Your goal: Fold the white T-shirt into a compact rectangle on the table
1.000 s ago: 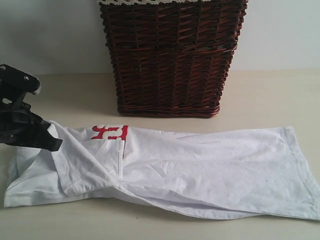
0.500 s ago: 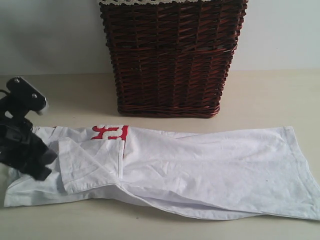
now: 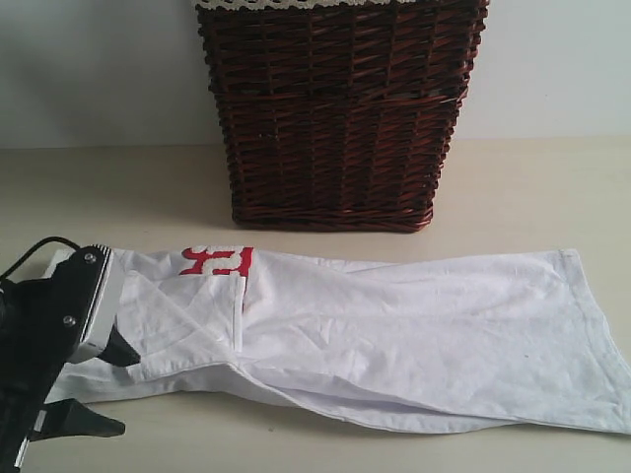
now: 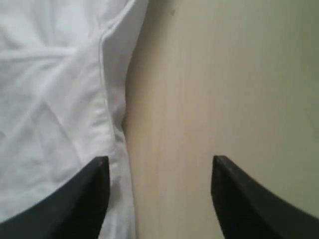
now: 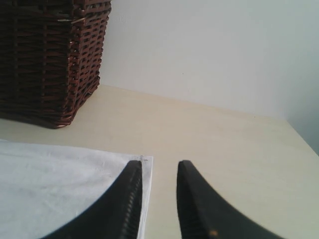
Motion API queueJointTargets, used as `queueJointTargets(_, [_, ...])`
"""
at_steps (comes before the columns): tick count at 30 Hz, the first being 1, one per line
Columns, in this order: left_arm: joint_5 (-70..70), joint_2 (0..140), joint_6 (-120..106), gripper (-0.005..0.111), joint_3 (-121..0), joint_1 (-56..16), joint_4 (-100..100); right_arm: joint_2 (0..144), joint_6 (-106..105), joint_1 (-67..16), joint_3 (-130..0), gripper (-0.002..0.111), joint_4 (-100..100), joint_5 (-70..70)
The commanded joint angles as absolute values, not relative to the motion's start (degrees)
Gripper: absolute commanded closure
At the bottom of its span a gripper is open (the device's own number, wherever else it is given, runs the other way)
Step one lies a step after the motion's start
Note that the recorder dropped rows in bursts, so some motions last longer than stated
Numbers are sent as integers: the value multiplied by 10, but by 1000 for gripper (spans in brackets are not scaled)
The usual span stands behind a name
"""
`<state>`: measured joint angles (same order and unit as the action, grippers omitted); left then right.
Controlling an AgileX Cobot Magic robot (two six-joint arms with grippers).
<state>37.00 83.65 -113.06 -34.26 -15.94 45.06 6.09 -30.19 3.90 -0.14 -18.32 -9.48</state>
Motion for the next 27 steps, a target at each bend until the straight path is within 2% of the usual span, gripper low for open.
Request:
queueJointTargets(1, [339, 833, -1203, 47, -341, -160, 498, 61, -301, 42, 0, 83, -182, -90])
queueJointTargets(11, [307, 894, -1203, 48, -341, -160, 500, 61, -301, 42, 0, 83, -182, -90])
queueJointTargets(13, [283, 899, -1203, 52, -341, -160, 510, 61, -301, 42, 0, 83, -182, -90])
queueJointTargets(18, [263, 912, -1203, 73, -342, -160, 523, 61, -301, 42, 0, 83, -182, -90])
queueJointTargets(20, [262, 921, -1203, 77, -342, -163, 519, 61, -301, 42, 0, 83, -182, -90])
queueJointTargets(27, [233, 946, -1203, 80, -342, -207, 519, 61, -301, 42, 0, 83, -182, -90])
